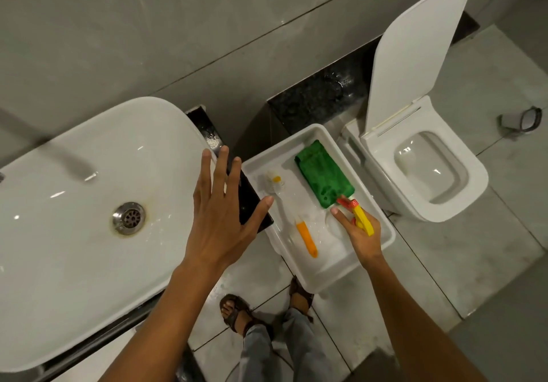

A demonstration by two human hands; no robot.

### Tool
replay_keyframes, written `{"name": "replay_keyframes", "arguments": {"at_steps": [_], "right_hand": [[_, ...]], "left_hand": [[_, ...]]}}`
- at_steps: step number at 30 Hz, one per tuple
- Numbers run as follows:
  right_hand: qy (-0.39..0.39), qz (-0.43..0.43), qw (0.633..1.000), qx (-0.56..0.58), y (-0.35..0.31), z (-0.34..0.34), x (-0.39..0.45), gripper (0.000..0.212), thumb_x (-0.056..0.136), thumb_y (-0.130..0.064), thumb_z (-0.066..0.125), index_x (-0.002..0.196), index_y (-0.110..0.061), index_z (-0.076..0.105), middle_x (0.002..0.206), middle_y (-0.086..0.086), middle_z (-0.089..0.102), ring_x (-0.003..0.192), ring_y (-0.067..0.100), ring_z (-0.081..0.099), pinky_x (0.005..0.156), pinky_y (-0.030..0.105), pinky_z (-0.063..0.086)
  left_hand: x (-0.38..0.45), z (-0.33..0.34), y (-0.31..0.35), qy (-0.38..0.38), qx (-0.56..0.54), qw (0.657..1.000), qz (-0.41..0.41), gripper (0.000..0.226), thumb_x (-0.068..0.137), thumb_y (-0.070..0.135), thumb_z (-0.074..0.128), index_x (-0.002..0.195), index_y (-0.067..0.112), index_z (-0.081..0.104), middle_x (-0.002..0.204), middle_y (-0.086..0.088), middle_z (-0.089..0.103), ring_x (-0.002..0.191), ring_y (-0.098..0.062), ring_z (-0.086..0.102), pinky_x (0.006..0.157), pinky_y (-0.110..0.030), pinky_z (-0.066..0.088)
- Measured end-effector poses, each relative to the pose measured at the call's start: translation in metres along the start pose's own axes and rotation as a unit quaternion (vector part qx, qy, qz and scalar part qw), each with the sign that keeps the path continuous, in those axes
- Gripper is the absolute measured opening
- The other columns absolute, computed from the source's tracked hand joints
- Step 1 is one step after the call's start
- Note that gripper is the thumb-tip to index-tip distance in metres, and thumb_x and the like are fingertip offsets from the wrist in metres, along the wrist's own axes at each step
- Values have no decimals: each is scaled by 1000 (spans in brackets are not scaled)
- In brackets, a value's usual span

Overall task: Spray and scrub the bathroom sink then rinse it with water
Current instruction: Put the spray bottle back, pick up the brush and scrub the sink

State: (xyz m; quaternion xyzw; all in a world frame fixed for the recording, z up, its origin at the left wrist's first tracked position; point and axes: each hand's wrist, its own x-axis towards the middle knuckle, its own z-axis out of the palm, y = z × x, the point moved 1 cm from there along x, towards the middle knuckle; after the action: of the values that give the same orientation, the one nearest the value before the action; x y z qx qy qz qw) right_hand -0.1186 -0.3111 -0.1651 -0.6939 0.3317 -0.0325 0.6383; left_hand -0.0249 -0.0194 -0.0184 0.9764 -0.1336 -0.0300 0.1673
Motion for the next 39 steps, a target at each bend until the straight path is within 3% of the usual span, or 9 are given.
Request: {"name": "replay_keyframes", "arguments": {"at_steps": [7,9,11,14,18,23,33,35,39], "right_hand": [[104,107,989,10,8,-8,-37,90,73,-34,95,152,-29,52,145,-14,60,128,10,61,108,32,49],[193,141,970,48,14,-5,-64,83,73,-35,94,145,-24,54,137,-9,62,128,19,60,111,40,50],[237,156,958,50,20,7,-88,58,75,-44,90,118,-19,60,104,-8,65,101,26,65,96,37,59],[109,150,982,22,18,38,-107,44,76,-53,83,95,-18,63,83,-11,65,80,24,61,80,30,61],[-38,34,972,-228,6,81,-77,47,94,-34,75,135,-15,62,134,6,62,125,25,60,105,31,47],[-120,111,921,-354,-6,110,-38,60,105,-29,57,158,-10,38,158,12,42,144,31,45,118,42,39],[-100,133,952,-258,-26,111,-43,35,111,-21,46,135,2,56,133,25,56,119,41,62,102,43,49],[-90,168,973,-127,-42,106,-53,34,111,-22,45,133,3,53,121,25,63,102,42,69,89,49,56],[-65,144,987,-21,-90,95,-74,35,111,-34,47,129,-5,52,106,8,68,66,17,58,56,28,50]], "left_hand": [[0,2,-2,12,7,1000,15,94,103,78,37,172,16,22,184,-1,-2,171,-24,-11,132,-46,5],[0,2,-2,14,6,1000,15,94,103,79,36,171,15,24,184,-1,-1,171,-24,-11,132,-46,5],[0,2,-2,20,2,1000,15,94,103,79,36,171,15,25,184,-1,0,171,-25,-10,133,-48,7],[1,3,-2,28,4,999,16,93,103,78,38,170,15,27,184,-2,1,171,-25,-9,133,-49,10],[0,7,-3,35,15,999,20,92,104,78,38,170,14,27,184,-2,1,171,-25,-9,132,-46,8],[1,10,-4,49,21,998,16,91,104,78,39,169,16,28,184,-2,3,171,-25,-8,132,-47,7],[1,5,-2,39,38,998,14,93,103,80,32,167,12,36,183,-9,10,171,-32,1,131,-49,10],[3,1,1,16,36,999,18,94,102,80,29,167,12,35,183,-12,8,171,-35,-1,133,-54,12],[-8,-12,2,-12,-3,1000,25,93,103,76,34,171,13,27,183,-10,2,171,-31,-3,136,-57,7]]}}
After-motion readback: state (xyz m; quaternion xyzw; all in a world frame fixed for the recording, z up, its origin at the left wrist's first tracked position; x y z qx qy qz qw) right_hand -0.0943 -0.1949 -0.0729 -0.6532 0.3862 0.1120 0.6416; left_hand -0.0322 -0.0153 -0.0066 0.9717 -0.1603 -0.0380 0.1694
